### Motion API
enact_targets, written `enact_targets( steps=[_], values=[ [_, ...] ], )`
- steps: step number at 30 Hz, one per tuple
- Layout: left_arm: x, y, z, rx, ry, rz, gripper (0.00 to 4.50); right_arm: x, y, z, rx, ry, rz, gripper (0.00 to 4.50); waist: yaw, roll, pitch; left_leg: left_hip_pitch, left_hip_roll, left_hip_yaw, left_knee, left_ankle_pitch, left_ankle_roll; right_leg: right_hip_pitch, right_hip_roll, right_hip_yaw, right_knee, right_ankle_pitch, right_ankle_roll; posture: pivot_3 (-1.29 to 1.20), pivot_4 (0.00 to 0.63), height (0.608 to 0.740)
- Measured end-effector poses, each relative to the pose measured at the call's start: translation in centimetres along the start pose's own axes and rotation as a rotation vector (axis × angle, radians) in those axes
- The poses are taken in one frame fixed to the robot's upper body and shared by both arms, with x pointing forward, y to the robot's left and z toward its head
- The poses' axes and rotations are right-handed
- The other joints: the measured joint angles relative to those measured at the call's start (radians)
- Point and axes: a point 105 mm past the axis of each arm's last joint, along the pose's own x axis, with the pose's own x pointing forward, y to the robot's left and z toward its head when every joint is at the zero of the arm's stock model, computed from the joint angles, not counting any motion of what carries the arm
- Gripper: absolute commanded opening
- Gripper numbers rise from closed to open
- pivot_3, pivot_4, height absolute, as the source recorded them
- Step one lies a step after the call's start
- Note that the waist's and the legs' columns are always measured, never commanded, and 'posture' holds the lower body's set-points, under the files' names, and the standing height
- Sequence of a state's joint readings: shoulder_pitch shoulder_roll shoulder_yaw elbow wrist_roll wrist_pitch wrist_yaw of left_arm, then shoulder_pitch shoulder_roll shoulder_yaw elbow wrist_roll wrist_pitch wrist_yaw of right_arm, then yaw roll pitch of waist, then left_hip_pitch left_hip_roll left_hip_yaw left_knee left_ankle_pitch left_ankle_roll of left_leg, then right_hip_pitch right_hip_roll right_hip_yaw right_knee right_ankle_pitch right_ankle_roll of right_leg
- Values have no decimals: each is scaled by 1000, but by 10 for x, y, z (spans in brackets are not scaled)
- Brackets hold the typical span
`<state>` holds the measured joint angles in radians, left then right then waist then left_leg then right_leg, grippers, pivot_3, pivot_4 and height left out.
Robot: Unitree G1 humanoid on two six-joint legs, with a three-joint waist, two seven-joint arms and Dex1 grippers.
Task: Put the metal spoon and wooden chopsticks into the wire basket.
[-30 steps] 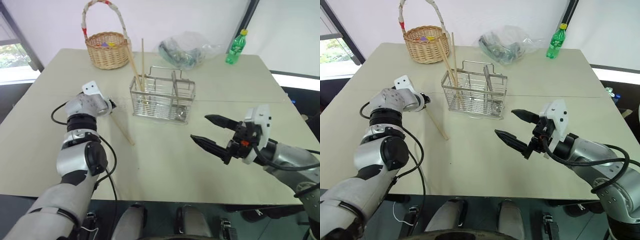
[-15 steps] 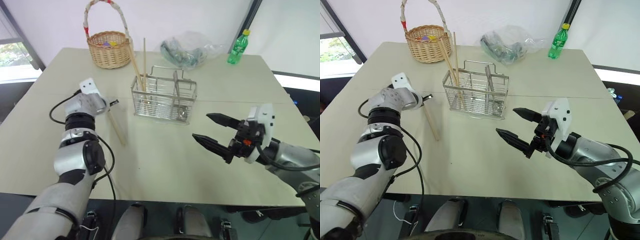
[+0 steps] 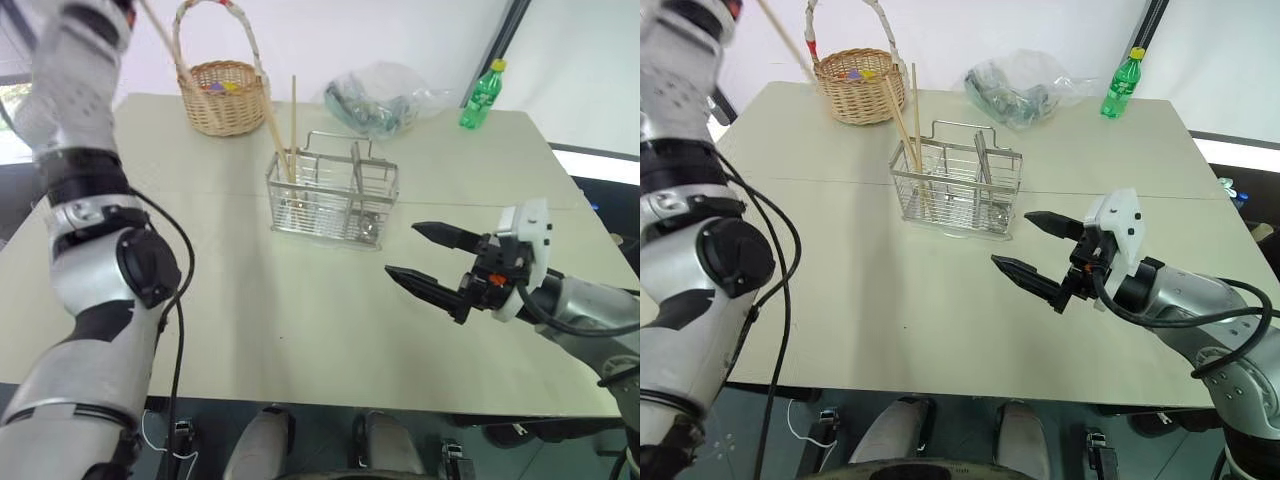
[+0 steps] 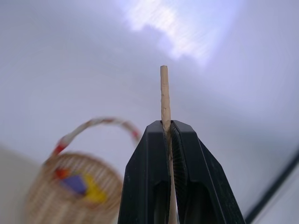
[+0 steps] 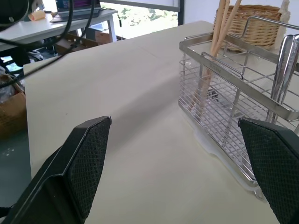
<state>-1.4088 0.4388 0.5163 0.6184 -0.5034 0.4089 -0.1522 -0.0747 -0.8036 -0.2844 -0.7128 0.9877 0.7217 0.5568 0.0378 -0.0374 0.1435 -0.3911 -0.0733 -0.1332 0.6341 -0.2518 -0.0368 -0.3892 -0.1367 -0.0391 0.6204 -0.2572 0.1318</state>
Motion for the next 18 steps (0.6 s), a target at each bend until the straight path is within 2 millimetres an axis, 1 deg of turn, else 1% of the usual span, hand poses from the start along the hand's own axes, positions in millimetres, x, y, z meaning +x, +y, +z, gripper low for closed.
enact_targets(
  steps=[1, 3, 5, 7, 9, 11, 15, 18],
  values=[
    [1, -13, -1, 11, 0, -50, 33, 0, 0, 0, 0, 0, -1, 4500, 1, 0, 0, 0, 0, 0, 0, 0, 0, 1, 0, 0, 0, 0, 0, 0, 150, 666],
    [1, -32, -14, 28, 33, -123, 33, 0, 0, 0, 1, 0, -2, 4500, 2, 0, 0, 0, 0, 0, 0, 0, 0, 1, 1, 0, 0, 0, 0, 0, 150, 666],
    [-3, -49, -35, 59, 87, -196, 33, 0, -1, 0, 3, -1, -7, 4500, 0, 0, 0, 0, 0, 0, 1, 0, 0, 1, 1, 0, 0, 0, 1, 0, 150, 666],
    [-10, -59, -62, 94, 149, -252, 33, 0, -1, -2, 8, 0, -17, 4500, -1, 0, 0, 0, 0, 0, 1, 0, 0, 0, 1, 0, 0, 0, 0, 0, 150, 666],
    [-17, -66, -86, 127, 205, -294, 33, -1, -1, -4, 18, 4, -26, 4500, -4, 0, 0, 0, 0, 0, 0, 0, 0, -1, 1, 0, 0, 0, 0, 0, 150, 666],
    [-23, -71, -100, 157, 235, -321, 33, -1, -1, -5, 26, 4, -31, 4500, -7, 1, 1, 0, 0, 0, 0, 0, 0, -1, 2, 0, 0, 0, 0, 0, 150, 666],
    [-30, -76, -111, 216, 219, -351, 33, -3, -2, -5, 31, 3, -46, 4500, -8, 1, 0, 0, 1, 0, 0, 0, 0, 0, 2, 0, 0, 0, 0, 0, 150, 666],
    [-39, -74, -130, 258, 230, -369, 33, -4, -3, -5, 30, 1, -60, 4500, -2, 1, 0, 0, 1, 0, 0, 0, 0, 0, 1, 0, -1, 1, 0, 0, 150, 666]
  ],
)
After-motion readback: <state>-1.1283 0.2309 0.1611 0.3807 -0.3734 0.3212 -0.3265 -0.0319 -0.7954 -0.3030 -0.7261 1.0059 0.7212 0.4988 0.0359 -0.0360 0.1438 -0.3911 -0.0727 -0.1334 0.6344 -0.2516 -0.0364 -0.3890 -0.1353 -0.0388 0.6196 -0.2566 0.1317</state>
